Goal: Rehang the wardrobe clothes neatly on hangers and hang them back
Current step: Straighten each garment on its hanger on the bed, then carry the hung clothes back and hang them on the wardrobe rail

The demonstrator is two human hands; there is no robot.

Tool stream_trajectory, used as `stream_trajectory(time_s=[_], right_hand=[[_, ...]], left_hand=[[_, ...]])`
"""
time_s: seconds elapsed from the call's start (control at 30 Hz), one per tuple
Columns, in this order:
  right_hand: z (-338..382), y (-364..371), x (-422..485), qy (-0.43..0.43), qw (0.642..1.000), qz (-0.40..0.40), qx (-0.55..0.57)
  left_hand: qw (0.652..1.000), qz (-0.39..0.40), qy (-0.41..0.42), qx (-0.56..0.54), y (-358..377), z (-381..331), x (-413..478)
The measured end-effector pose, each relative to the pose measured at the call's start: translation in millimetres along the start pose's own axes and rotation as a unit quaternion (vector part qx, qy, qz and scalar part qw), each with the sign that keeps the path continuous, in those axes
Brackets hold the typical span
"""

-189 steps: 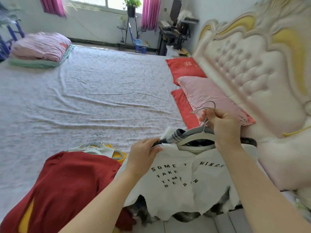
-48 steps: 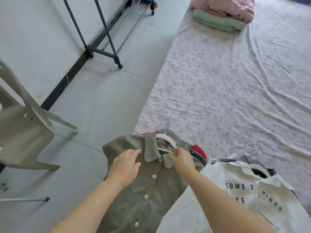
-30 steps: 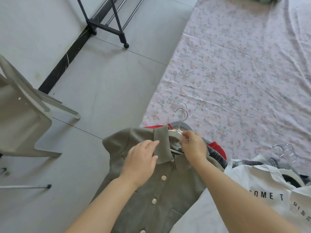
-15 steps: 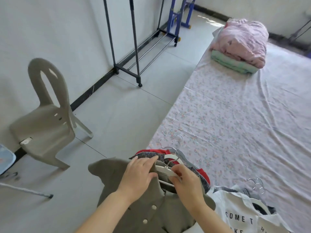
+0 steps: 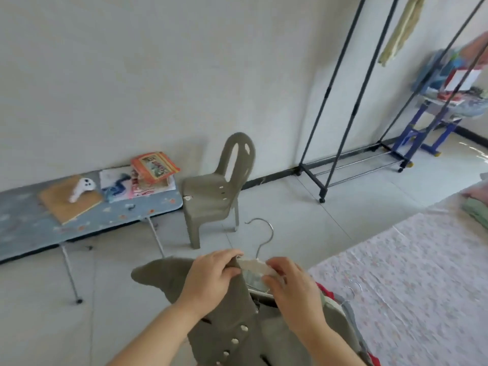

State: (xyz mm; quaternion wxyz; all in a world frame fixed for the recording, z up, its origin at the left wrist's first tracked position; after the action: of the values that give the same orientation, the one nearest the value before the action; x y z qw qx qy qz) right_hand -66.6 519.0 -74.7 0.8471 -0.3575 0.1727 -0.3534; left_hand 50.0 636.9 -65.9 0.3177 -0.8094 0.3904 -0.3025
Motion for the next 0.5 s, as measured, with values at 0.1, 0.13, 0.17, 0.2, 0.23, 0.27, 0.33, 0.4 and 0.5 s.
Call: stream_trajectory(time_s=[0.1, 0.13, 0.17, 0.2, 0.23, 0.27, 0.33, 0.4, 0.5], right_hand=[[78, 6, -13, -0.158, 0.986, -0.029, -0.053], [108, 9, -21, -0.222, 0.972, -0.038, -0.07], [135, 12, -28, -0.279, 0.956, -0.048, -0.082], [161, 17, -36, -0.33, 0.938, -0.055, -0.091], [188, 23, -45, -0.38, 0.918, -0.061, -0.096], [215, 32, -55, -0.425, 0.898, -0.063, -0.095], [268, 52, -79, -0.497, 0.861, -0.065, -0.081], [321, 73, -108, -0.57, 0.817, -0.071, -0.056], [398, 109, -162, -0.676, 0.731, -0.09, -0.03]], left_hand=[[0.994, -0.087, -0.061, 0.02, -71, 15, -38], [0.99, -0.112, -0.078, 0.029, -95, 19, -52], [0.987, -0.131, -0.09, 0.037, -115, 23, -64], [0.982, -0.151, -0.106, 0.042, -137, 27, -78], [0.976, -0.174, -0.124, 0.047, -159, 33, -95], [0.968, -0.2, -0.143, 0.049, -183, 39, -115], [0.949, -0.258, -0.172, 0.05, -229, 52, -159], [0.928, -0.308, -0.199, 0.064, -272, 65, -205], [0.896, -0.368, -0.235, 0.079, -331, 86, -279]])
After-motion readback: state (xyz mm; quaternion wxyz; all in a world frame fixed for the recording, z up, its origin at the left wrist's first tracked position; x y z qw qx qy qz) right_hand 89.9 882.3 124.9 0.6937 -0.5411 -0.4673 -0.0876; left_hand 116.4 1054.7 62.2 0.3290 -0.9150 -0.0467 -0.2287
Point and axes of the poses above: each hand's wrist, its own x-axis towards the middle knuckle, its own y-axis out of the palm, z = x × y, the point moved 8 cm from there along x, towards the middle knuckle, and after that the axes turned 12 degrees about y, right-handed, at the moved point
